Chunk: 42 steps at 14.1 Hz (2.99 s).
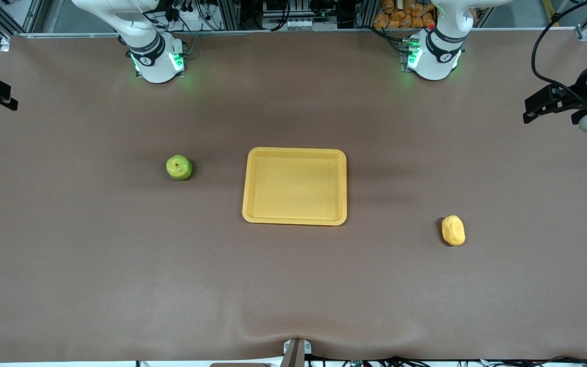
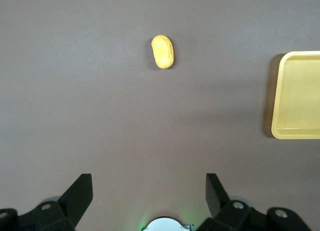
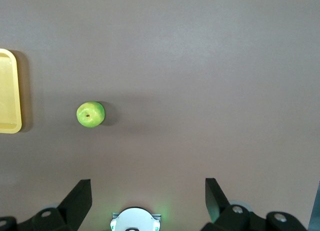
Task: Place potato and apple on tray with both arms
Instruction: 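Move the left gripper down toward the yellow potato, then grasp the potato with the left gripper while the right gripper reaches the apple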
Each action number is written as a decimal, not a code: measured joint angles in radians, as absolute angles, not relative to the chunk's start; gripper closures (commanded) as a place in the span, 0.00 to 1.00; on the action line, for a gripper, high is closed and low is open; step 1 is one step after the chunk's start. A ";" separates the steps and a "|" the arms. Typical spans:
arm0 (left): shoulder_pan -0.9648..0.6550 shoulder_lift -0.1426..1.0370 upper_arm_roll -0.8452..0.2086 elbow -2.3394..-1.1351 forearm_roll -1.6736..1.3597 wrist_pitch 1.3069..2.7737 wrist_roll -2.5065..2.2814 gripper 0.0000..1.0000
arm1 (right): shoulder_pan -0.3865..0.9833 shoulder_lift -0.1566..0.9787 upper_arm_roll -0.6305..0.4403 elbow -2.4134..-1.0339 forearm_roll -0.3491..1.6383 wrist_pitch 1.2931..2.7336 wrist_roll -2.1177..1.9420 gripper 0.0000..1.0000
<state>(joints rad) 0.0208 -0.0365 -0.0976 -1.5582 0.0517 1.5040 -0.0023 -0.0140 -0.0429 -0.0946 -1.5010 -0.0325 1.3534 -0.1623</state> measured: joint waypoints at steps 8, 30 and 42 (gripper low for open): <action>-0.005 -0.017 -0.131 -1.558 0.051 1.574 -0.002 0.00 | -0.019 -0.043 -0.099 -1.502 -0.032 1.353 -0.162 0.00; -0.002 0.252 -0.131 -1.706 0.051 1.911 -0.001 0.00 | -0.030 -0.021 -0.099 -1.502 -0.032 1.356 -0.163 0.00; 0.044 0.411 -0.117 -1.909 0.074 2.403 -0.238 0.00 | -0.032 0.091 -0.092 -1.502 -0.032 1.357 -0.163 0.00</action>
